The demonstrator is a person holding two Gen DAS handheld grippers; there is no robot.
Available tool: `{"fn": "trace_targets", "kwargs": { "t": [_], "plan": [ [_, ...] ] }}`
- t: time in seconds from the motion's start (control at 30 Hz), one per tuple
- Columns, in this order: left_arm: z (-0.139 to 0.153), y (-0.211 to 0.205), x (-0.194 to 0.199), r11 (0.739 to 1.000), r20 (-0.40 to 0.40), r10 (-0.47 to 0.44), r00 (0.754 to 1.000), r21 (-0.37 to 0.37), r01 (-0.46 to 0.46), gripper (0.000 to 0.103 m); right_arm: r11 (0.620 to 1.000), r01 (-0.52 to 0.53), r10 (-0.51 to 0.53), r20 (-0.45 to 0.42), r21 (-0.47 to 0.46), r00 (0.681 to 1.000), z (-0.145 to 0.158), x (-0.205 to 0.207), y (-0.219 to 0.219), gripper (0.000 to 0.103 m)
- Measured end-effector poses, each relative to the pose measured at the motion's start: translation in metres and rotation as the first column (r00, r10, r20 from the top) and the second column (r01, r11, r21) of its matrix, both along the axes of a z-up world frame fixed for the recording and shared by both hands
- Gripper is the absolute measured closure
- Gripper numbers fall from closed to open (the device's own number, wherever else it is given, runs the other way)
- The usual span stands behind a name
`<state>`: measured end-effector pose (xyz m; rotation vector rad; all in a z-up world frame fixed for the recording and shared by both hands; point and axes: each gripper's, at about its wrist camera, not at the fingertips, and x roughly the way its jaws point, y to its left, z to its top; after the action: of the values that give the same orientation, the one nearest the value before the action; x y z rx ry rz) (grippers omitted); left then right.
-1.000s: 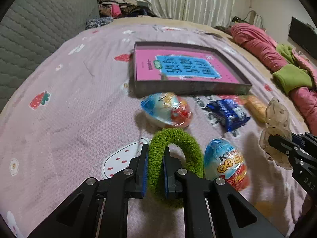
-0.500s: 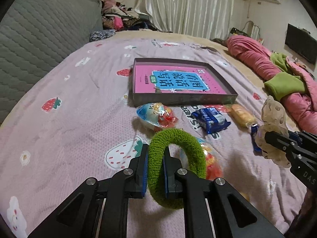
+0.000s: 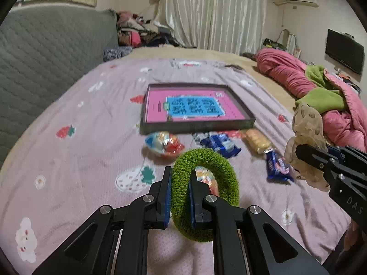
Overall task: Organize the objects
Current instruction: 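Grasp the green hair tie with the left tool while the right tool grasps the beige scrunchie, then carry both items over the pink book tray and release them inside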
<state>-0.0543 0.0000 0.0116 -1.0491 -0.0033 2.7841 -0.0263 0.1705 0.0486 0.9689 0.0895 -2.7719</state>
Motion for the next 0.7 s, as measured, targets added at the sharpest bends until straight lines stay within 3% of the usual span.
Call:
{"fn": "trace_targets", "kwargs": {
  "t": [0.4, 0.7],
  "plan": [
    [0.045, 0.021, -0.013, 1.0, -0.067, -0.024, 0.997, -0.021, 0.023, 0.09, 1.0, 0.015, -0.016, -0.035, -0.015, 0.999, 0.022, -0.004, 0.026, 0.083],
    [0.061, 0.038, -0.061, 0.998, -0.074, -0.041, 0.996, -0.042, 0.038, 0.09, 1.0, -0.003, 0.002, -0.061, -0.017, 0.998, 0.041, -0.044, 0.028, 0.083]
  ]
}}
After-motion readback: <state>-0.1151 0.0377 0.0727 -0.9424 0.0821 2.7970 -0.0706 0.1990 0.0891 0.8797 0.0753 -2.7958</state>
